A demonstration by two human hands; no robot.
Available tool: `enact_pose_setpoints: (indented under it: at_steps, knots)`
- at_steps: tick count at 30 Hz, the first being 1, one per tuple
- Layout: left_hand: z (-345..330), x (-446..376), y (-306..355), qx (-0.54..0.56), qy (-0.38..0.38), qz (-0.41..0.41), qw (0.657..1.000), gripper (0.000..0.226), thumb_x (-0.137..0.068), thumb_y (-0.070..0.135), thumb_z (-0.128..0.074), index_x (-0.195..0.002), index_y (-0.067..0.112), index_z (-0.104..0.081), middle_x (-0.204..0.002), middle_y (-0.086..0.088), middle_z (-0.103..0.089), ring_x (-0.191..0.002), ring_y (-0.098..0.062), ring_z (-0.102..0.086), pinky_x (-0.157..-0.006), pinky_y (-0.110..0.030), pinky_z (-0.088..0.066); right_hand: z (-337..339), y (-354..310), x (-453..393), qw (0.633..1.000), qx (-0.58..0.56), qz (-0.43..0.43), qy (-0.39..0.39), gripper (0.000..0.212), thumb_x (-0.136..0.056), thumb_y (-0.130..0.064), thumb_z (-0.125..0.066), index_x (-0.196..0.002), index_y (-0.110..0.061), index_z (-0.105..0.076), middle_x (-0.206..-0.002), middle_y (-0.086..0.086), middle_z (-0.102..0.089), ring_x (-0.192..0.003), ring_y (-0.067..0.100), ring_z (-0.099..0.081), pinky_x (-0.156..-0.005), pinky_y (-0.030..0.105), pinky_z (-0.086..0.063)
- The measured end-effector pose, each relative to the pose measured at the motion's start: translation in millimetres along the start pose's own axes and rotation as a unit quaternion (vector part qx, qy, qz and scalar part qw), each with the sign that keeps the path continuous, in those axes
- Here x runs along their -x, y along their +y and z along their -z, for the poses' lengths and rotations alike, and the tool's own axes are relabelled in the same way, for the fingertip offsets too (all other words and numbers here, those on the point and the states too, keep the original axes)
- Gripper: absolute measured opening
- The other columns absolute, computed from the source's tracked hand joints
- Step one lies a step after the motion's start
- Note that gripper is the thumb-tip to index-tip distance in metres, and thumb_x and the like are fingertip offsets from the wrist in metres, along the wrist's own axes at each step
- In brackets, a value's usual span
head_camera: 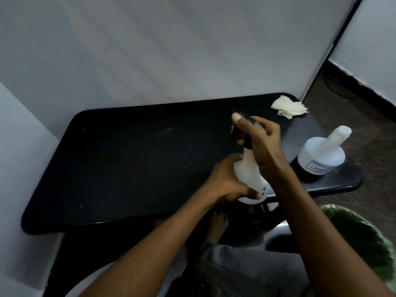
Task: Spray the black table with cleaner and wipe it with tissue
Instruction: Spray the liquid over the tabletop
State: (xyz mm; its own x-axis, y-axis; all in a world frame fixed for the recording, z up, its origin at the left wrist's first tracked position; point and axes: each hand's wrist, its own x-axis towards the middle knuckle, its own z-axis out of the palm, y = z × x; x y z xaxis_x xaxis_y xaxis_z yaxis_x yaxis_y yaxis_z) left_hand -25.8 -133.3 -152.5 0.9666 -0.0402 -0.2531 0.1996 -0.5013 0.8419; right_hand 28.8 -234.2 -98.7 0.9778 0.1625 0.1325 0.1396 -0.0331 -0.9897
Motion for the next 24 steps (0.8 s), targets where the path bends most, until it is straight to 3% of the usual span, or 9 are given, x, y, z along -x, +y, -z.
enact_pose_setpoints:
  at_steps: [2, 5, 9, 13, 15, 18, 22, 24]
  knots:
    - [-6, -8, 7, 0.013, 0.036, 0.013, 0.999, 0.093, -0.041, 0.052, -0.088, -0.121, 0.046, -0.042, -0.092, 0.029, -0.042, -0.081, 0.010, -0.043, -0.060, -0.013, -0.032, 14, 1, -4, 0.999, 0.020, -0.024, 0.034, 0.018, -0.079, -0.037, -0.084, -0.082, -0.023, -0.073, -0.081, 0.000, -0.073, -0.082, 0.018, -0.071, -0.071, 0.032, -0.054]
    - [-17, -20, 18, -0.007, 0.090, 0.010, 0.996, 0.098, -0.038, 0.058, -0.085, -0.125, 0.038, -0.044, -0.098, 0.021, -0.049, -0.089, -0.001, -0.052, -0.065, -0.019, -0.043, 39, -1, -9, 0.994, 0.072, -0.042, 0.065, 0.020, -0.074, -0.030, -0.089, -0.083, -0.027, -0.072, -0.087, -0.001, -0.077, -0.088, 0.018, -0.074, -0.077, 0.039, -0.059]
    - [-37, -35, 33, -0.043, 0.152, -0.002, 0.987, 0.097, -0.047, 0.050, -0.090, -0.130, 0.031, -0.044, -0.124, 0.004, -0.056, -0.113, -0.016, -0.055, -0.089, -0.038, -0.052, 66, -16, -17, 0.987, 0.144, -0.009, 0.074, 0.029, -0.069, -0.026, -0.095, -0.087, -0.012, -0.077, -0.081, 0.010, -0.076, -0.074, 0.026, -0.076, -0.057, 0.037, -0.061]
    - [-59, -40, 47, 0.064, 0.228, -0.007, 0.972, 0.101, -0.053, 0.032, -0.093, -0.139, 0.024, -0.040, -0.133, -0.001, -0.053, -0.122, -0.022, -0.051, -0.093, -0.033, -0.048, 85, -34, -40, 0.955, 0.276, 0.017, 0.107, 0.028, -0.061, -0.026, -0.096, -0.074, -0.008, -0.079, -0.069, 0.013, -0.076, -0.063, 0.027, -0.077, -0.060, 0.044, -0.065]
    - [-65, -48, 56, 0.114, 0.250, -0.010, 0.962, 0.095, -0.058, 0.025, -0.090, -0.139, 0.025, -0.040, -0.134, 0.000, -0.053, -0.125, -0.021, -0.050, -0.096, -0.031, -0.046, 100, -45, -56, 0.946, 0.299, 0.021, 0.120, 0.024, -0.059, -0.027, -0.096, -0.068, -0.014, -0.077, -0.065, 0.008, -0.075, -0.061, 0.022, -0.076, -0.058, 0.040, -0.065]
    - [-69, -62, 64, 0.140, 0.229, 0.007, 0.963, 0.087, -0.064, 0.018, -0.084, -0.138, 0.027, -0.040, -0.134, 0.002, -0.051, -0.128, -0.018, -0.046, -0.095, -0.026, -0.040, 121, -59, -83, 0.939, 0.317, 0.018, 0.132, 0.020, -0.054, -0.024, -0.093, -0.065, -0.018, -0.077, -0.054, 0.000, -0.071, -0.052, 0.011, -0.072, -0.046, 0.023, -0.055]
    - [-77, -71, 58, 0.100, 0.136, 0.047, 0.985, 0.084, -0.071, 0.021, -0.075, -0.147, 0.022, -0.038, -0.147, -0.004, -0.046, -0.135, -0.021, -0.044, -0.101, -0.024, -0.037, 147, -64, -116, 0.937, 0.314, -0.006, 0.155, 0.020, -0.051, -0.014, -0.090, -0.067, -0.011, -0.079, -0.061, 0.011, -0.074, -0.057, 0.023, -0.076, -0.062, 0.044, -0.066]
    - [-79, -71, 55, 0.065, 0.097, 0.056, 0.992, 0.084, -0.074, 0.022, -0.072, -0.149, 0.020, -0.036, -0.150, -0.006, -0.044, -0.135, -0.022, -0.044, -0.102, -0.024, -0.035, 156, -61, -128, 0.929, 0.331, -0.013, 0.166, 0.022, -0.052, -0.011, -0.090, -0.072, -0.010, -0.080, -0.064, 0.012, -0.074, -0.063, 0.024, -0.076, -0.067, 0.047, -0.067]
